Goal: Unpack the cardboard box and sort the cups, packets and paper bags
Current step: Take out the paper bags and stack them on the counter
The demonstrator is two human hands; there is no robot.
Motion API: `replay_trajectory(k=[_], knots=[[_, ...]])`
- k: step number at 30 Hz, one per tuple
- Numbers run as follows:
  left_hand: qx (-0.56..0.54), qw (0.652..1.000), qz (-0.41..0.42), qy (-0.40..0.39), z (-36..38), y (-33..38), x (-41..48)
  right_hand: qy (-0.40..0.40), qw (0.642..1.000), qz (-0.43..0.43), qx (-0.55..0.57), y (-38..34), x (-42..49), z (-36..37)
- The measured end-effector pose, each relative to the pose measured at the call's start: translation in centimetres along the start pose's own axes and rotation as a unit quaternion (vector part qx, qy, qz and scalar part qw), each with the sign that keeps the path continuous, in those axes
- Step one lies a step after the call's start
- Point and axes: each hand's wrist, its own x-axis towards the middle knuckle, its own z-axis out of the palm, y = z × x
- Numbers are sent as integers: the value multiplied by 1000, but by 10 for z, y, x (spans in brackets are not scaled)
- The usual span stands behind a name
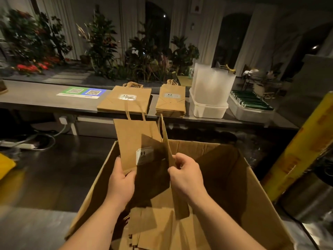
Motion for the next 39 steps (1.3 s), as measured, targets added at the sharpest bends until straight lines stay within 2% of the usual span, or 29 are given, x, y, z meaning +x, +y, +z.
replay_trajectory(k=[2,4,11,16,18,21,23,24,26,28,36,39], knots=[[-28,999,-22,-13,-3,-1,1,33,999,-23,14,-12,-5,5],[-56,997,-33,-43,-3,2,0,29,999,-34,13,-21,-11,13],[-89,990,-16,-111,0,9,-4,-114,990,24,80,-6,-26,75],[-64,985,-19,-159,-2,3,-8,-153,978,33,137,3,-21,71],[-44,987,-18,-151,-2,1,-3,-127,981,31,143,8,-14,58],[-37,989,-23,-142,-2,2,-1,-9,997,38,69,26,3,33],[-39,988,-28,-150,-1,2,-2,58,993,97,-30,41,16,14],[-30,987,-29,-153,0,1,-2,49,988,142,-33,48,22,4],[-20,987,-33,-155,2,0,-1,-9,972,208,110,58,28,-15],[-24,987,-38,-153,6,2,0,-30,941,218,256,65,29,-28],[18,992,-31,-119,9,1,5,32,941,162,295,62,43,-21],[11,995,-45,-87,7,-3,9,4,938,113,329,56,52,-23]])
